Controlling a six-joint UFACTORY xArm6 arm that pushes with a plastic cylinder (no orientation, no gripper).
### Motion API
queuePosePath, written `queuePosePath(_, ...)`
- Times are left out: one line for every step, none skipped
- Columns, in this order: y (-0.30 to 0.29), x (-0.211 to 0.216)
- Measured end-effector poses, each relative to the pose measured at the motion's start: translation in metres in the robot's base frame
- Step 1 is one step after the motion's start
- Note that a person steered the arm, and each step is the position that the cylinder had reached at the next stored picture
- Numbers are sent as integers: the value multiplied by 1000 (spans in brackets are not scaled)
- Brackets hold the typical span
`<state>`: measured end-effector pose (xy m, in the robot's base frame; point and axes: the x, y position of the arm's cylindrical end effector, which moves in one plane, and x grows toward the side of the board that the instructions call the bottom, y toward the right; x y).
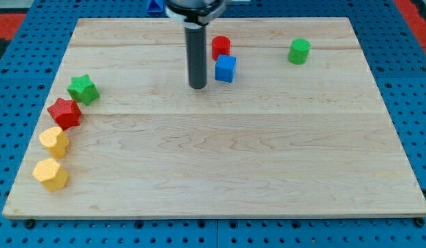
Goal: Place blue cube below green circle
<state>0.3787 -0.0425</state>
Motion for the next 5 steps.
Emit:
queuePosePath(-23, -10)
queuePosePath(-13, -47)
queuePosePath(20, -53)
queuePosePath(78, -53)
queuePosePath(115, -50)
